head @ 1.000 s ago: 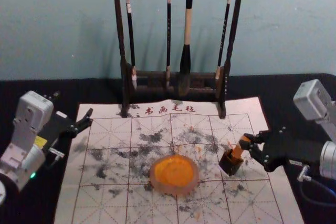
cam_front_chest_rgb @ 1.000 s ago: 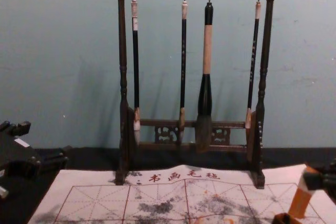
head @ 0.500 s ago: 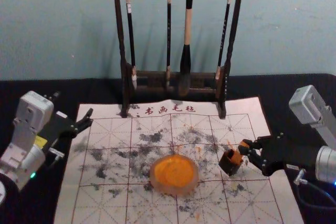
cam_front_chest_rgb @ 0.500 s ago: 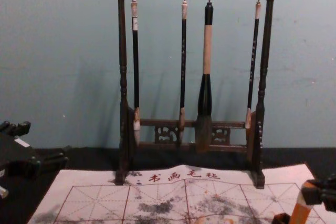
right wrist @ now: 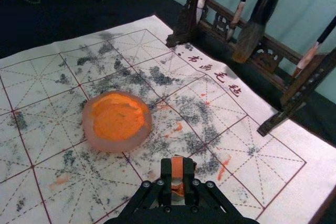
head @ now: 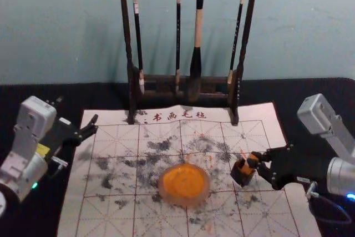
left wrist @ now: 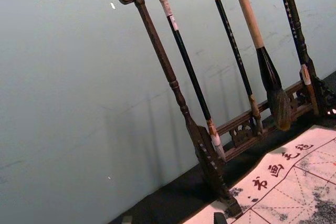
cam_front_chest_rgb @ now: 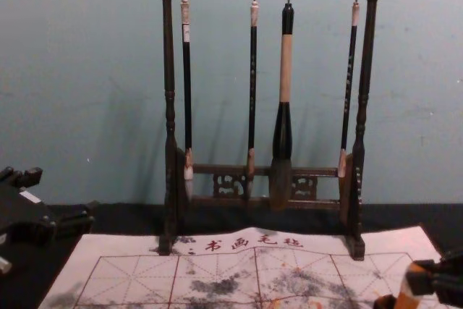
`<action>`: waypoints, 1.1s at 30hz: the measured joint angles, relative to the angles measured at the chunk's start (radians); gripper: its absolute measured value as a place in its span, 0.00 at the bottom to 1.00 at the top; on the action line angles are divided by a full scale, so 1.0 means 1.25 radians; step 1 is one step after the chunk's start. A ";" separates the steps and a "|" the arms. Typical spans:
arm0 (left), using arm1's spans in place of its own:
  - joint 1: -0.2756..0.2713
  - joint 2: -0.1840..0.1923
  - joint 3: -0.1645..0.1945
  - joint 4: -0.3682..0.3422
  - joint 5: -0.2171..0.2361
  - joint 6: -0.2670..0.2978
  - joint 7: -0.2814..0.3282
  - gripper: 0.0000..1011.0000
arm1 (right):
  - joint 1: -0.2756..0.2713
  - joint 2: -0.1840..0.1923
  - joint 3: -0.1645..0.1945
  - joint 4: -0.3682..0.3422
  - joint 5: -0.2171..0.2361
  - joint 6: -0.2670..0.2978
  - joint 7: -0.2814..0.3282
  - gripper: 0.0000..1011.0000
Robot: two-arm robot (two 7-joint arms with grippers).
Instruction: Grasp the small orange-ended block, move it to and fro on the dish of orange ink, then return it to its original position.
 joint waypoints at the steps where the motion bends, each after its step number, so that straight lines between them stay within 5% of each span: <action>1: 0.000 0.000 0.000 0.000 0.000 0.000 0.000 0.99 | 0.001 -0.001 -0.001 0.001 -0.001 0.000 0.001 0.09; 33: 0.000 0.000 0.000 0.000 0.000 0.000 0.000 0.99 | 0.032 -0.028 -0.037 0.055 -0.036 -0.005 0.012 0.09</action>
